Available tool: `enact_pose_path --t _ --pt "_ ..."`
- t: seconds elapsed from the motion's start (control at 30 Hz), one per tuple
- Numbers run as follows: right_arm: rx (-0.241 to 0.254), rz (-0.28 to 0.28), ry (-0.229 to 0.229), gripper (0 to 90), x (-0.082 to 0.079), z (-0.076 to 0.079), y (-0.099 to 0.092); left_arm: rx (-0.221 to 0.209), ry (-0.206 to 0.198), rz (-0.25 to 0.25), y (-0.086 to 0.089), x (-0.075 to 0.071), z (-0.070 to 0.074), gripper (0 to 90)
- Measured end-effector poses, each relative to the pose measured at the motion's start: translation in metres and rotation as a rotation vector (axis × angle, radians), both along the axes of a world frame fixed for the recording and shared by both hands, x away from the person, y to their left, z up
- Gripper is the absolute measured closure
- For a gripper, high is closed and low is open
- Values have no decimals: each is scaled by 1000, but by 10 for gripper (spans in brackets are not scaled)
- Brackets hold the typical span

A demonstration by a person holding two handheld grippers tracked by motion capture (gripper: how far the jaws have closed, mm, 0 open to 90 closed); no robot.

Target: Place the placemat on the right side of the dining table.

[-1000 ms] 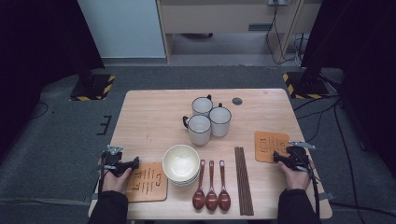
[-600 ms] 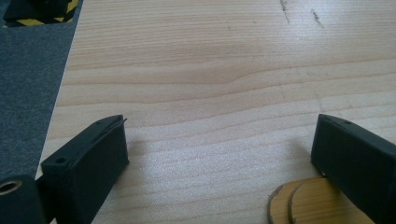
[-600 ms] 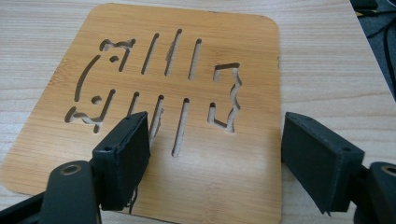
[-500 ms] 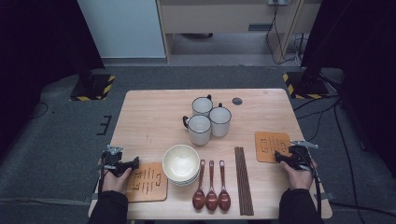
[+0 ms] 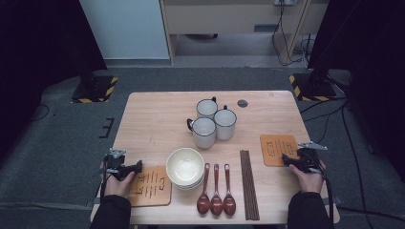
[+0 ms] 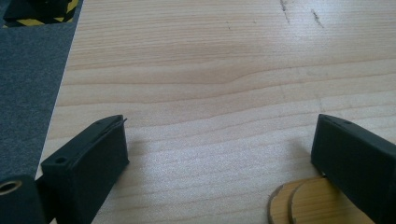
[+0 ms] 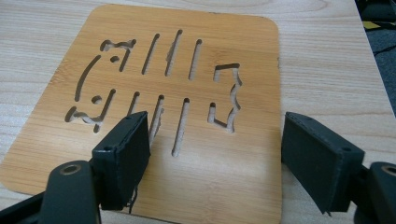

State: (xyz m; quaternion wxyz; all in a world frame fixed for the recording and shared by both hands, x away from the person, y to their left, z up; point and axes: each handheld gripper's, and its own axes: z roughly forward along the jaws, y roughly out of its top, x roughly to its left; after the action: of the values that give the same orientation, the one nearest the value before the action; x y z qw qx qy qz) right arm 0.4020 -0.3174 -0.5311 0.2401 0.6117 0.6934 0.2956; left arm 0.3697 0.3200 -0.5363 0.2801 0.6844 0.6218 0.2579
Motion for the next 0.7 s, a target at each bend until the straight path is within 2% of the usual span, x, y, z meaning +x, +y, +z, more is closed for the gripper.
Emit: enact_pose_path --t 0.23,0.37,0.7 --pt "10 -14 -2 240 0 0 0 -1 0 0 0 0 0 26" --pt "32 -17 -25 229 -1 2 -1 -1 1 2 0 0 0 25" --pt "33 2 -56 266 -5 12 4 2 12 15 1 1 0 0"
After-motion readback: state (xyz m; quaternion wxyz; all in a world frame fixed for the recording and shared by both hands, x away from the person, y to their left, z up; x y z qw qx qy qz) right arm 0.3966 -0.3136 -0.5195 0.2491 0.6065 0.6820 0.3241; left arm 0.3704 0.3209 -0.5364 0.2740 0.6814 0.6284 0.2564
